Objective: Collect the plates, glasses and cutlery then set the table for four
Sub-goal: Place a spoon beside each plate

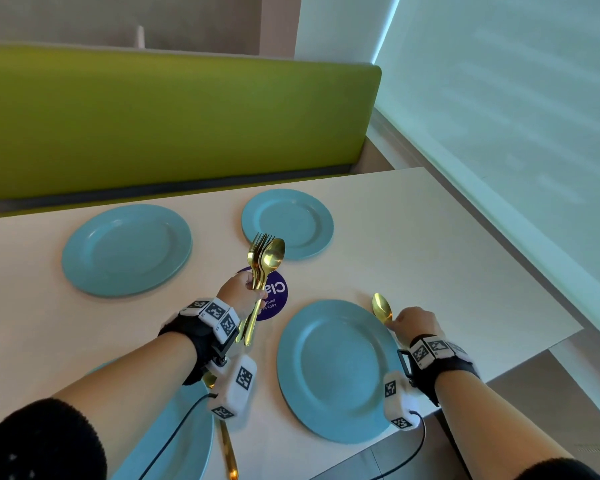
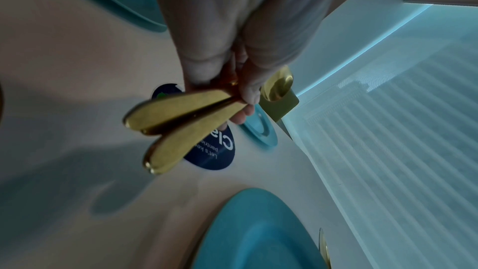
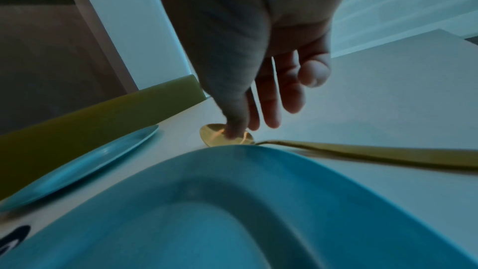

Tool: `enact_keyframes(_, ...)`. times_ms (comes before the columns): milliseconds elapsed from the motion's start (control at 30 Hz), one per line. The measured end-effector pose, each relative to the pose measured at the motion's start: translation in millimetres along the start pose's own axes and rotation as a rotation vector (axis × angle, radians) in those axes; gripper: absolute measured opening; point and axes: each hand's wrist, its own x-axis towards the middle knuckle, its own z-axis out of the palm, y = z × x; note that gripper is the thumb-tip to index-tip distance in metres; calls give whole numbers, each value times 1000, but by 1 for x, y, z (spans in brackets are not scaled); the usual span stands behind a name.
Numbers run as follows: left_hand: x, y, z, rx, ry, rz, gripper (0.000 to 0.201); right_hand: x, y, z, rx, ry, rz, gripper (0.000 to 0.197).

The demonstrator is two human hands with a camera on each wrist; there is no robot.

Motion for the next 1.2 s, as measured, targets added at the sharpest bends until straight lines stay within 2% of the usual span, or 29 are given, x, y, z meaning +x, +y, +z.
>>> enact_keyframes(167,-2,3,2,-29,-4,4,13,-8,0,6,-9,-50,-25,48)
enact_keyframes(600,-9,-2,-6,6,7,-3,12,-17,-6,5,11,-60,-11,47)
enact_keyframes(867,-13,-4,-8,63,12,-4,26,-16,-6,4,-6,-62,-26,47)
enact_keyframes(1200,-19,2,-4,23,5,-16,19,-20,-5,0,-10,-58,-34,42)
